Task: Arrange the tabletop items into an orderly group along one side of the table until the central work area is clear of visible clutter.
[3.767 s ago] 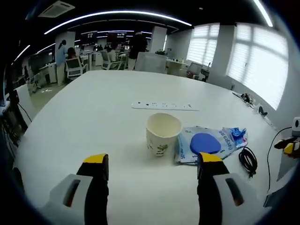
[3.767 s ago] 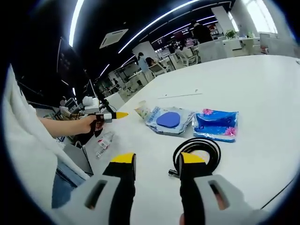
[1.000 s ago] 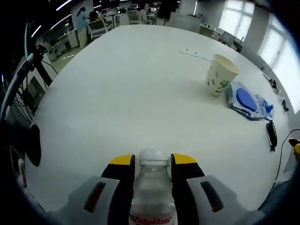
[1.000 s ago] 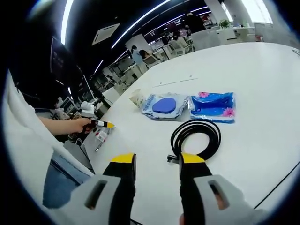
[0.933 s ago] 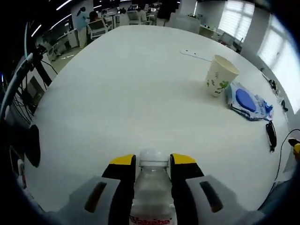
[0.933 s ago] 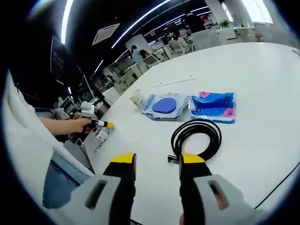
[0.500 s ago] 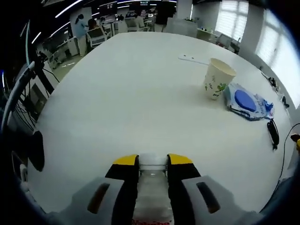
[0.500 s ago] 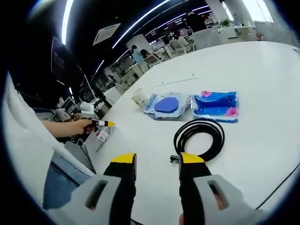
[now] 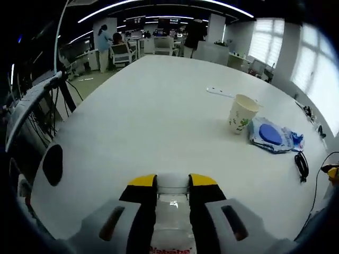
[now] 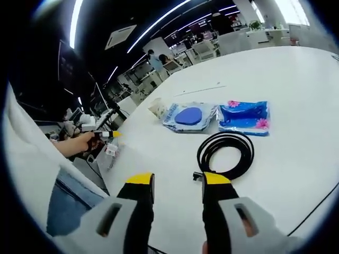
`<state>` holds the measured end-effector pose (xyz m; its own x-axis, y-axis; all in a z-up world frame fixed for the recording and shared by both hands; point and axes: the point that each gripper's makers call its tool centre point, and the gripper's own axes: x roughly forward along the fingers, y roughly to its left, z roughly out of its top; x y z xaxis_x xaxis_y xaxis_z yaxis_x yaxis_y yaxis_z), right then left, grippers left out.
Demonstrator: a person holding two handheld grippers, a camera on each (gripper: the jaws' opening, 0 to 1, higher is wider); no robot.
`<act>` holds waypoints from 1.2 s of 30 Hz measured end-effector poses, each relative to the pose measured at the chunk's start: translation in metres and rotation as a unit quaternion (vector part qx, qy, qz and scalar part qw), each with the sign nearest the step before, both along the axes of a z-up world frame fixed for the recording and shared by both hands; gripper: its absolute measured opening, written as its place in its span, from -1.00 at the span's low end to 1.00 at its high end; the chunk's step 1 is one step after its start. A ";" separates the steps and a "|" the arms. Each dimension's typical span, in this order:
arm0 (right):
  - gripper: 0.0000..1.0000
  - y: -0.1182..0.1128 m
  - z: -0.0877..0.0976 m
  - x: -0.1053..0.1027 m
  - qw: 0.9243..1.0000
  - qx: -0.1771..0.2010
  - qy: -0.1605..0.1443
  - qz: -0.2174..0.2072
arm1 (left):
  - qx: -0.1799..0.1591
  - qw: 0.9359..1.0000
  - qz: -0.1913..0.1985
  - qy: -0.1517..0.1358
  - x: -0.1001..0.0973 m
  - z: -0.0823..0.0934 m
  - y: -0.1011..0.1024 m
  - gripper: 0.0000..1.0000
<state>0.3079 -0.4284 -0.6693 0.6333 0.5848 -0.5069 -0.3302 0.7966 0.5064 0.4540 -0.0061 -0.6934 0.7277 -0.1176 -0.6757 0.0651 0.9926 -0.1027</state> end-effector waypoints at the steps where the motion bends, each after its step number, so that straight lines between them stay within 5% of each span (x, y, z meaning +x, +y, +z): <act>1: -0.32 0.000 0.000 0.000 1.000 0.000 0.000 0.000 | -0.003 1.000 0.006 -0.010 -0.002 0.007 0.002 -0.59; 17: -0.32 -0.004 0.001 0.000 1.000 0.001 -0.003 -0.007 | -0.061 0.987 0.049 -0.139 -0.014 0.090 0.014 -0.61; 36: -0.32 -0.014 -0.004 -0.006 1.000 0.008 -0.002 -0.026 | -0.040 0.979 -0.058 -0.193 0.084 0.152 -0.044 -0.61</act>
